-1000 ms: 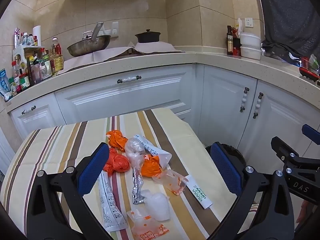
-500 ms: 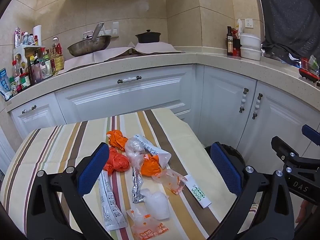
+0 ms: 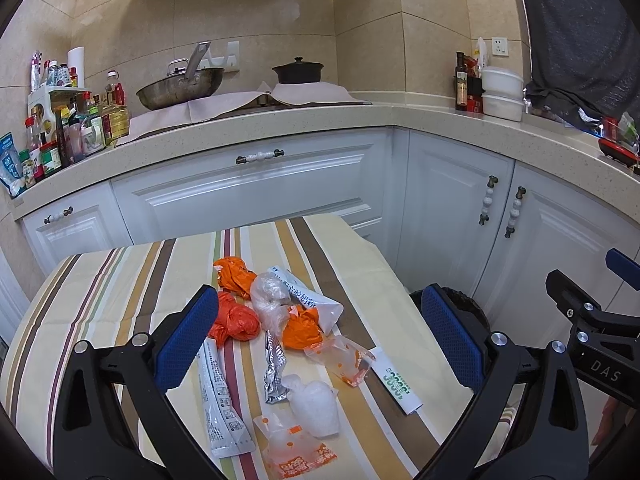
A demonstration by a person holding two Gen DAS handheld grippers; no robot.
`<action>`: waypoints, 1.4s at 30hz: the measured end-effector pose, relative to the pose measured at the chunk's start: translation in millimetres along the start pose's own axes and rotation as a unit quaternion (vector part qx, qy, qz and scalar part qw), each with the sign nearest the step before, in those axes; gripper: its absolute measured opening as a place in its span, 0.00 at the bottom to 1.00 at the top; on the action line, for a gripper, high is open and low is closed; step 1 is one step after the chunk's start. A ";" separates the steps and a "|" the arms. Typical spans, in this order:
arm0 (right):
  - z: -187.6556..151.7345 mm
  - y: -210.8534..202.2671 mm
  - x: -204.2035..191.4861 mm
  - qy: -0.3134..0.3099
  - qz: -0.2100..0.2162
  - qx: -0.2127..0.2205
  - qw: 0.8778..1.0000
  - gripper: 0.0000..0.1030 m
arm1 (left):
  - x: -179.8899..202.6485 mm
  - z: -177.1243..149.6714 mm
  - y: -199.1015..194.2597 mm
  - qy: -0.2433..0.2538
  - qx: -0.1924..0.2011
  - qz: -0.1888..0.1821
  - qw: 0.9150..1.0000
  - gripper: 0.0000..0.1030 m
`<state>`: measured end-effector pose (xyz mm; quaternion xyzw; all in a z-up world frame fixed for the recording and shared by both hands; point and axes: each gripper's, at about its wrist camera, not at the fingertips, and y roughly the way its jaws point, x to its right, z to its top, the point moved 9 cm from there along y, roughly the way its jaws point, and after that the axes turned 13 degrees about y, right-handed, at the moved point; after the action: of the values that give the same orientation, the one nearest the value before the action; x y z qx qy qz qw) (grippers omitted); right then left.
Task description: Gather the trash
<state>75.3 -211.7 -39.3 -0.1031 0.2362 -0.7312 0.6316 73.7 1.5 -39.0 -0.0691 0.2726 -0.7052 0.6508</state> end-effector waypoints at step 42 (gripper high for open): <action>2.5 -2.1 1.1 0.000 0.001 0.001 1.000 0.94 | 0.8 -8.9 4.6 -0.007 -0.007 -0.004 1.000 0.96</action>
<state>74.4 -213.1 -36.3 -0.1020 0.2353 -0.7312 0.6321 73.6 3.3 -48.9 -0.0797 0.2731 -0.7056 0.6490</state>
